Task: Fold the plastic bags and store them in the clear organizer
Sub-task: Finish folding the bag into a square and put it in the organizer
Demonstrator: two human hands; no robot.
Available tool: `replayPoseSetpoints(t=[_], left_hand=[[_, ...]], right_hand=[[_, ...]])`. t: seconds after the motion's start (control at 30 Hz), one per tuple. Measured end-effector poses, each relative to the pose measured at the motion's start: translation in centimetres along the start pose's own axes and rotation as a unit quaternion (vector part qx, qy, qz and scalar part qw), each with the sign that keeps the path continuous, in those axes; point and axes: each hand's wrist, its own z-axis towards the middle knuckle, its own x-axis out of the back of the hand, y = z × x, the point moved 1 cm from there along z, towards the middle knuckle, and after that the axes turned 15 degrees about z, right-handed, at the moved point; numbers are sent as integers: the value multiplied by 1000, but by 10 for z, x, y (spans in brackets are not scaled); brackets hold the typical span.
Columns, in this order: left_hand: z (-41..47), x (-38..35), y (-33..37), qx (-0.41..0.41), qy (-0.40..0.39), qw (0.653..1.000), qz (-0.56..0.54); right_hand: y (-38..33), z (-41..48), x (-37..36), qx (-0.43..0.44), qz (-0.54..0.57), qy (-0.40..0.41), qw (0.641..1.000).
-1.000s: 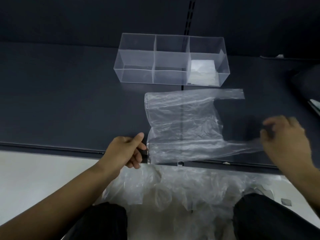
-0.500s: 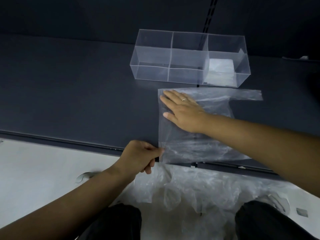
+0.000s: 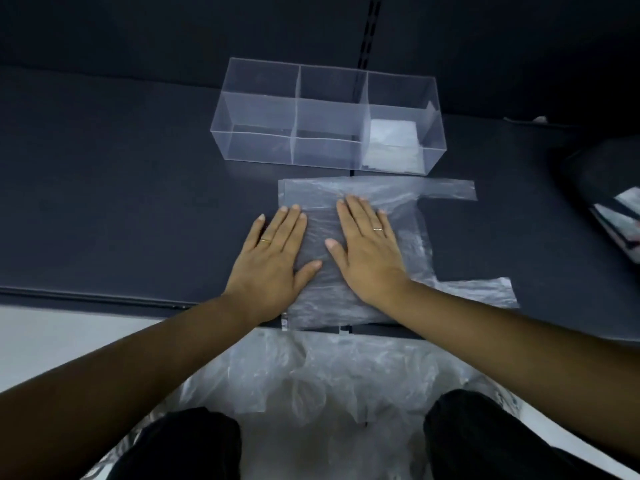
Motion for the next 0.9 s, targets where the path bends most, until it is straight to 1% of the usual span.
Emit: replayPoseSetpoints(t=[0.13, 0.27, 0.33, 0.37, 0.43, 0.47, 0.5, 0.53, 0.57, 0.6, 0.63, 0.67, 0.7, 0.77, 0.9], left_hand=[[-8, -10, -9, 7, 13, 1000, 18], [-15, -6, -11, 26, 0, 999, 30], [-22, 0, -11, 23, 41, 999, 13], [-28, 3, -10, -9, 72, 997, -2], [-45, 1, -6, -125, 121, 985, -19], [-54, -2, -5, -183, 126, 975, -8], [-63, -5, -3, -226, 118, 967, 11], [-68, -9, -2, -249, 110, 962, 30], [-72, -14, -1, -253, 114, 960, 44], [-74, -17, 0, -246, 123, 960, 50], [-75, -19, 1, -235, 131, 962, 52], [-74, -21, 1, -225, 137, 963, 56], [-74, -24, 0, -219, 139, 964, 62], [-75, -30, 0, -212, 136, 965, 67], [-74, -35, 1, -202, 159, 965, 57]], right_hand=[[60, -23, 24, -70, -48, 31, 996], [113, -54, 57, -181, -72, 97, 976], [120, -63, 70, -199, -92, 134, 966], [115, -66, 73, -186, -96, 150, 966], [90, -71, 73, -115, -65, 164, 978], [69, -74, 67, -63, -32, 153, 986], [47, -77, 58, -7, 4, 120, 993], [24, -82, 45, 51, 31, 70, 996], [5, -87, 31, 104, 38, 18, 994], [-7, -92, 18, 145, 26, -22, 989], [-11, -95, 8, 162, 2, -48, 986], [-7, -96, 4, 155, -27, -61, 986], [3, -96, 5, 131, -53, -63, 988], [34, -96, 17, 61, -77, -54, 994], [103, -115, 50, -71, -80, 7, 994]])
